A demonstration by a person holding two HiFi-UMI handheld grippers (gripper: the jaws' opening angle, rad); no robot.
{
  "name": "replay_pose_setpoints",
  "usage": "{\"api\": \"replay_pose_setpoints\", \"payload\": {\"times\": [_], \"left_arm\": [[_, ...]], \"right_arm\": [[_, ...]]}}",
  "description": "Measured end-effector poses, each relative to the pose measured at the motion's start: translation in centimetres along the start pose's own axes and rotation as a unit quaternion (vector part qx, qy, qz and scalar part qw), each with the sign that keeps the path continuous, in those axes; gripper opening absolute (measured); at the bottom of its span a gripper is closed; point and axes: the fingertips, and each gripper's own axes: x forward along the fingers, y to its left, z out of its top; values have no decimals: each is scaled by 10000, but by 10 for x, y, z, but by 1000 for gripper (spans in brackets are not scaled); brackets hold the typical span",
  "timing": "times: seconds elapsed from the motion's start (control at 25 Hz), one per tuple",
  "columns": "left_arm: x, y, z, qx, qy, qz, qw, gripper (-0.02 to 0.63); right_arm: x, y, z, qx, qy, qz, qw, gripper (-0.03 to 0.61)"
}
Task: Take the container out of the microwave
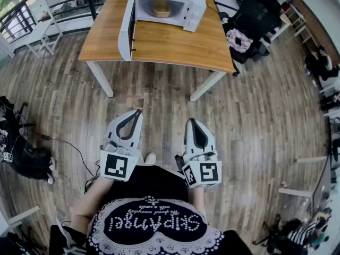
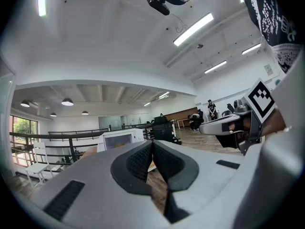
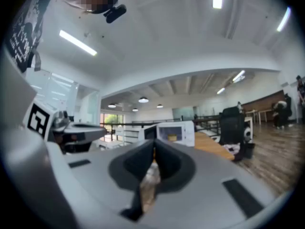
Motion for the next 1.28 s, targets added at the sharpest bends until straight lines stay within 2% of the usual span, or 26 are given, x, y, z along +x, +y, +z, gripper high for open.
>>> {"api": "replay_pose_setpoints", "payload": {"times": [0.76, 1.04, 1.28], "left_arm": [[4, -10, -3, -72, 134, -280, 9995, 26], [2, -14, -6, -204, 169, -273, 9993, 26], [-3, -22, -8, -159, 184, -268, 9993, 26]], "right_arm": [[-3, 0, 1, -55, -3, -9, 10000, 34], [-10, 2, 1, -96, -66, 202, 9997, 34], [-29, -10, -11, -58, 164, -40, 9998, 34]]}}
